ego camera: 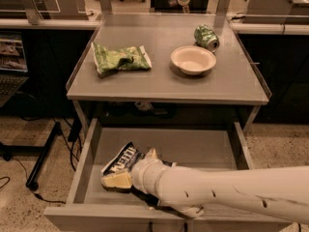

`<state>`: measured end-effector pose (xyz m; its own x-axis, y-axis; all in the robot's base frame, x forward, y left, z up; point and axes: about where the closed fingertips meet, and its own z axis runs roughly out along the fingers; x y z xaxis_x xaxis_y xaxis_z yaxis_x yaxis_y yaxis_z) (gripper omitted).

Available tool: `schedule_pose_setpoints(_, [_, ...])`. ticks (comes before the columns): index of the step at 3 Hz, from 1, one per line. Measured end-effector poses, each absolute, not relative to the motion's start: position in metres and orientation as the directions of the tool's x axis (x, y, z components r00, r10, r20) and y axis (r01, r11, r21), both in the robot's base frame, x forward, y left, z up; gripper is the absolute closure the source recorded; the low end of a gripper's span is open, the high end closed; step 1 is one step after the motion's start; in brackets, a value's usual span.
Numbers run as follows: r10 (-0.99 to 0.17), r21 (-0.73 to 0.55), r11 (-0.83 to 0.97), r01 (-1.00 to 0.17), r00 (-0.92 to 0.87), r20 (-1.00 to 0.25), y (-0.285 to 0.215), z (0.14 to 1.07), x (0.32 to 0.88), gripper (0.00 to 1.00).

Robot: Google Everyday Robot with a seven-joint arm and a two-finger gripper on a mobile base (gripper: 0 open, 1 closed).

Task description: Pick blue chip bag from top drawer and place on counter

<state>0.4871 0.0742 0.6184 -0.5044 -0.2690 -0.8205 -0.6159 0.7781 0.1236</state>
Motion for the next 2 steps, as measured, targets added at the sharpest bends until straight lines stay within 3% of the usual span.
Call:
schedule_pose_setpoints(1, [-0.268, 0.108, 0.786, -0.609, -0.493, -0.828, 0.0756, 0.6176, 0.4929, 0.16])
schedule_pose_setpoints(2, [-0.268, 0.108, 0.786, -0.609, -0.493, -0.828, 0.0756, 0.6176, 0.4929, 0.39])
